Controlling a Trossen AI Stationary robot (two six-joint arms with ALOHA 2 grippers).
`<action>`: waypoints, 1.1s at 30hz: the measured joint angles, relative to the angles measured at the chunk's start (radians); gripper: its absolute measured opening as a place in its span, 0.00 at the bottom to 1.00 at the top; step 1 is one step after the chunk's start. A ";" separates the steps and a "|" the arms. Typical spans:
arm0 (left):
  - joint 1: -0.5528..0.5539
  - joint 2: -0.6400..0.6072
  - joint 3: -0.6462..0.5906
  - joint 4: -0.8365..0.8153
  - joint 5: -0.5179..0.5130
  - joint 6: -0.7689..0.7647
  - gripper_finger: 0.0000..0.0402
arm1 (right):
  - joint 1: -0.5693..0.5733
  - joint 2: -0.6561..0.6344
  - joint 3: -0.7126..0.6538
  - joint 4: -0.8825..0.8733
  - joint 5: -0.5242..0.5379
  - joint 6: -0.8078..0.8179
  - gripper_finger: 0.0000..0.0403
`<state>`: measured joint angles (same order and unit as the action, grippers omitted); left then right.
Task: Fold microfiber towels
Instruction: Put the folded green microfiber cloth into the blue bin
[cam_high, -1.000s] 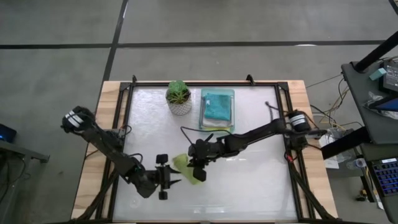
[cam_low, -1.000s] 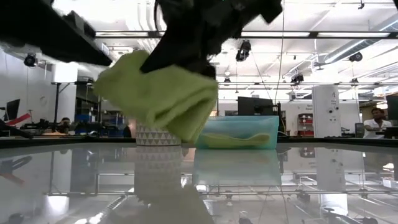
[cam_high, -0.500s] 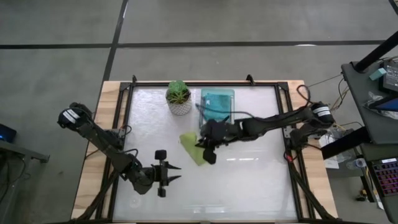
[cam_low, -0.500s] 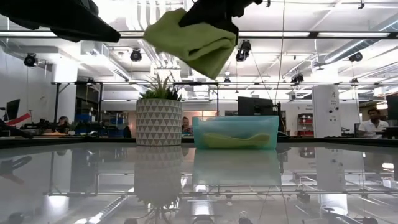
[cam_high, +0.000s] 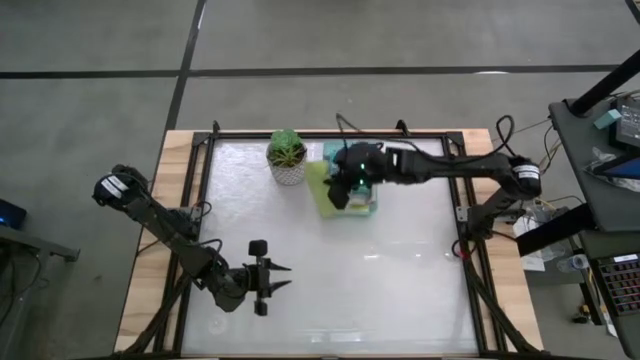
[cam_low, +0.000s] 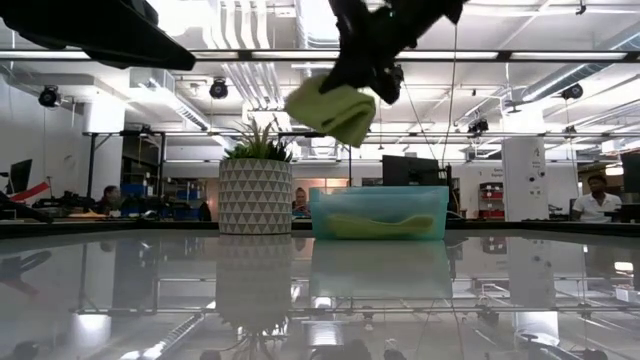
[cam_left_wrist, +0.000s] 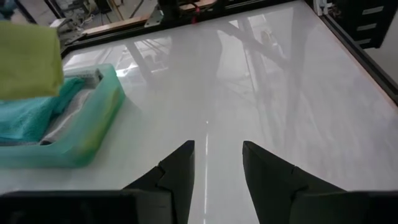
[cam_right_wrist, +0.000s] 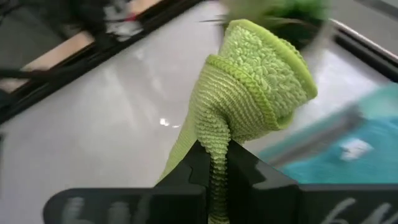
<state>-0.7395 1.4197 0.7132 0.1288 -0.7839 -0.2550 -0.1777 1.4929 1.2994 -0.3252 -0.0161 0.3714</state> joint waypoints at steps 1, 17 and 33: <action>0.000 0.000 0.000 0.000 -0.007 0.000 0.30 | -0.023 0.001 -0.005 0.001 0.000 0.010 0.03; 0.000 0.001 0.000 -0.005 -0.011 0.000 0.30 | -0.273 -0.001 -0.282 0.238 -0.042 0.182 0.03; 0.006 0.001 0.000 -0.004 -0.058 0.000 0.30 | -0.362 -0.001 -0.390 0.232 -0.036 0.164 0.04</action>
<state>-0.7338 1.4204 0.7128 0.1246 -0.8422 -0.2550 -0.5392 1.4921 0.9096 -0.0933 -0.0517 0.5357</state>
